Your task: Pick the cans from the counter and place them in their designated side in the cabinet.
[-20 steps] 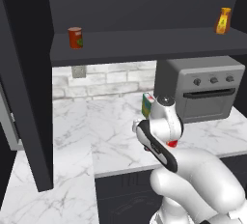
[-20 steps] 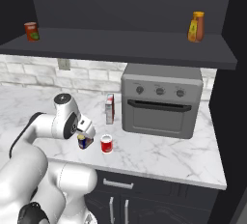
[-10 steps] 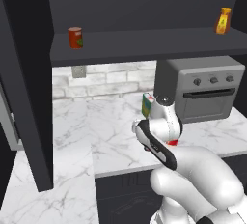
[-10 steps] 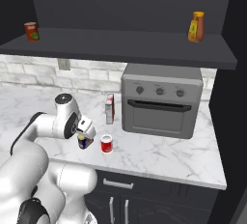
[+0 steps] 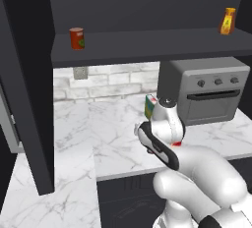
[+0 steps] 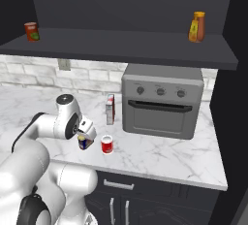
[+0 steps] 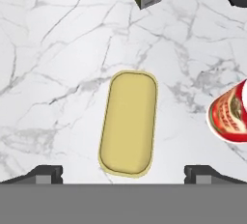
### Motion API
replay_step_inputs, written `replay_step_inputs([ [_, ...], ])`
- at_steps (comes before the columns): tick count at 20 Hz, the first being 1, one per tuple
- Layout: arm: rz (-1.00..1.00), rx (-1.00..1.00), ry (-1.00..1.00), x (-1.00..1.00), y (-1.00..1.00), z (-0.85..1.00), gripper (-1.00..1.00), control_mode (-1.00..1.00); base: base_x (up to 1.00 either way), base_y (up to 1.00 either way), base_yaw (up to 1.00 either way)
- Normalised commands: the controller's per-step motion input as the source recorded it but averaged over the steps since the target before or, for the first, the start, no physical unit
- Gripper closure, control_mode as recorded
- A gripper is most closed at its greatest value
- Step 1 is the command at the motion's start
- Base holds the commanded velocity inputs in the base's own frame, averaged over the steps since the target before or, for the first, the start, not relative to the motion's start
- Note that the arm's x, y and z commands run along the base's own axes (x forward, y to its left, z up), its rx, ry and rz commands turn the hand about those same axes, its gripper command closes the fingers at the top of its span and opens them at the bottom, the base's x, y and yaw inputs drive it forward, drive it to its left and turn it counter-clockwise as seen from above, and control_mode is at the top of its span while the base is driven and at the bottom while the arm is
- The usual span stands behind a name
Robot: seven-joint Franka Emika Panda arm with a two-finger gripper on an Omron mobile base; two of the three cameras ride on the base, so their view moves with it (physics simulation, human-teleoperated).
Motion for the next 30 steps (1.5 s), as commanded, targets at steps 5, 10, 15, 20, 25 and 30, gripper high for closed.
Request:
replay_step_inputs([
  [5,0.00,0.01,0.00,0.01,0.00,-0.13,-1.00,-1.00,0.00,0.00,0.00],
  [10,0.00,0.01,0.00,0.01,0.00,-0.15,-1.00,-1.00,0.00,0.00,0.00],
  [15,0.00,0.01,0.00,0.03,0.00,-0.15,-1.00,-1.00,0.00,0.00,0.00],
  [20,0.00,0.01,0.00,0.04,0.00,-0.16,-1.00,-1.00,0.00,0.00,0.00],
  [25,0.00,0.00,0.00,0.05,0.00,-0.16,-1.00,-1.00,0.00,0.00,0.00],
  [30,0.00,0.00,0.00,0.05,0.00,-0.16,-1.00,-1.00,0.00,0.00,0.00],
])
